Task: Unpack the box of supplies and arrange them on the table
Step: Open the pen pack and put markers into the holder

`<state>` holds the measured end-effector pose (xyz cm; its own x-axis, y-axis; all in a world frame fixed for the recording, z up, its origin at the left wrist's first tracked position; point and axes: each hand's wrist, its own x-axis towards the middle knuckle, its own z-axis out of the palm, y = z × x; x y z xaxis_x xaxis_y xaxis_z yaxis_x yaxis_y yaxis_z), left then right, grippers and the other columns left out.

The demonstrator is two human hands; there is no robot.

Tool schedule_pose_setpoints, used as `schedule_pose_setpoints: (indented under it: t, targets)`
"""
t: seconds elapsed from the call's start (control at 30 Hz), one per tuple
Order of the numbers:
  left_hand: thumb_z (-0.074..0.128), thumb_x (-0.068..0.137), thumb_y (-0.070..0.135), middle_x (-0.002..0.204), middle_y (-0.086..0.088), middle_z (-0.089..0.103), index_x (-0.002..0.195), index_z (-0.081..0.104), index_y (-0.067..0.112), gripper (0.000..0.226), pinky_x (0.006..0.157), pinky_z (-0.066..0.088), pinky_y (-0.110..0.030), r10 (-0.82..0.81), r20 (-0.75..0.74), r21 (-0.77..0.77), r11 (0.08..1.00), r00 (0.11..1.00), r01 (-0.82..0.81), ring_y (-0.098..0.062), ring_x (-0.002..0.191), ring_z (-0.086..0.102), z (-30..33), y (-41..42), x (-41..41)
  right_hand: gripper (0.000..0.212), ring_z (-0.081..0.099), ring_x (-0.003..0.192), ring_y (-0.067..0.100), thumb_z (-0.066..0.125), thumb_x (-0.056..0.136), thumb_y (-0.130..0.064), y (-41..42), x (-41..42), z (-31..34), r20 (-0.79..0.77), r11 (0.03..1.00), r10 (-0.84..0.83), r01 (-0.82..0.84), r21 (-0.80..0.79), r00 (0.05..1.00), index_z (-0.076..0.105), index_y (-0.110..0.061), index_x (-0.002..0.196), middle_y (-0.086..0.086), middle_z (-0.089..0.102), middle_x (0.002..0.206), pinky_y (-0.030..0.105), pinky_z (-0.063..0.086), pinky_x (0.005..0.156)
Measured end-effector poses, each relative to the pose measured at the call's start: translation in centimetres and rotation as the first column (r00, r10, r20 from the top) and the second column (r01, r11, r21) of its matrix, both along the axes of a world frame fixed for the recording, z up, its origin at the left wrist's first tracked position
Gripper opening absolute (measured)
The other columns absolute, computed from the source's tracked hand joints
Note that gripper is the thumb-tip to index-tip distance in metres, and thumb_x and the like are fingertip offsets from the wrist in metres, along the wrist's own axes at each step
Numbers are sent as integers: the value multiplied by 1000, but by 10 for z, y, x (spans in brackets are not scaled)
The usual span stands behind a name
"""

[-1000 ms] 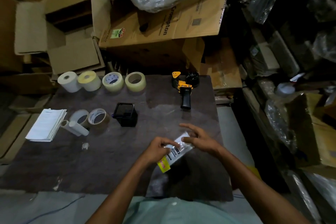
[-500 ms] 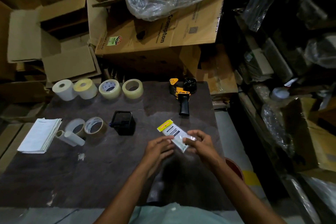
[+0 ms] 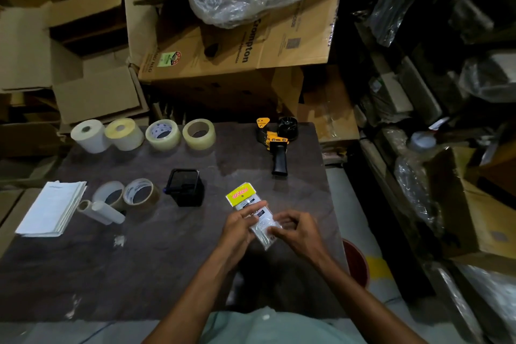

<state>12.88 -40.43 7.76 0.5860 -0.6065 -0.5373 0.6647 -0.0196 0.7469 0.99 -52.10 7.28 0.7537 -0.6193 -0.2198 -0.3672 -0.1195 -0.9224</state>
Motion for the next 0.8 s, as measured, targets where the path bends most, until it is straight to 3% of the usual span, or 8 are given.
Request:
schedule_pose_setpoints:
  t: [0.1,0.17,0.27,0.37,0.57,0.7,0.8]
  targets:
    - [42,89,-17,122,-25,64,109,72,6,43,79,60,-38,-47,31,18,999,998,46,-33,96,70,1,5,-1,15,73,73,17,83,66,-22,4,2,2,-20,1000,-12,13,11,1000,74,-15,76,1,76,76,43,60,76]
    - [42,89,-16,120,-24,66,107,73,7,43,82,59,-40,-41,25,28,999,999,41,-33,95,69,2,7,0,9,71,71,9,81,68,-17,8,1,4,-6,1000,-20,20,-24,1000,74,-16,74,0,74,77,33,59,70]
    - [38,88,-15,117,-20,67,110,69,3,42,79,59,-39,2,-45,23,1000,999,-1,-34,97,68,6,9,3,10,61,81,5,80,71,-22,10,-3,9,29,953,67,-56,-298,997,73,-25,77,-8,64,86,16,45,70]
    - [41,87,-15,110,-21,68,108,69,2,38,72,61,-37,69,-118,-18,997,991,-72,-33,92,68,5,12,4,10,55,86,4,77,70,-22,14,-7,20,70,876,193,-139,-461,979,70,-27,76,-12,62,87,21,44,75]
    - [38,86,-15,118,-27,62,115,64,-2,41,94,51,-48,145,-183,-49,986,972,-157,-39,98,65,6,15,8,12,58,85,7,73,71,-16,20,-19,34,127,842,313,-214,-495,941,63,-22,72,-12,66,82,27,49,74]
    - [35,84,-15,116,-21,64,122,60,-1,47,85,57,-43,157,-240,-117,975,958,-189,-35,96,68,15,16,14,14,53,90,6,70,71,-22,21,-26,40,44,820,386,-320,-475,921,59,-25,79,-12,57,84,33,50,71]
    - [35,84,-15,116,-20,64,123,60,0,49,92,53,-43,166,-260,-141,968,951,-208,-33,99,66,21,12,15,22,47,89,6,68,73,-29,21,-30,45,-51,772,399,-366,-519,915,60,-31,93,-17,50,88,34,48,72]
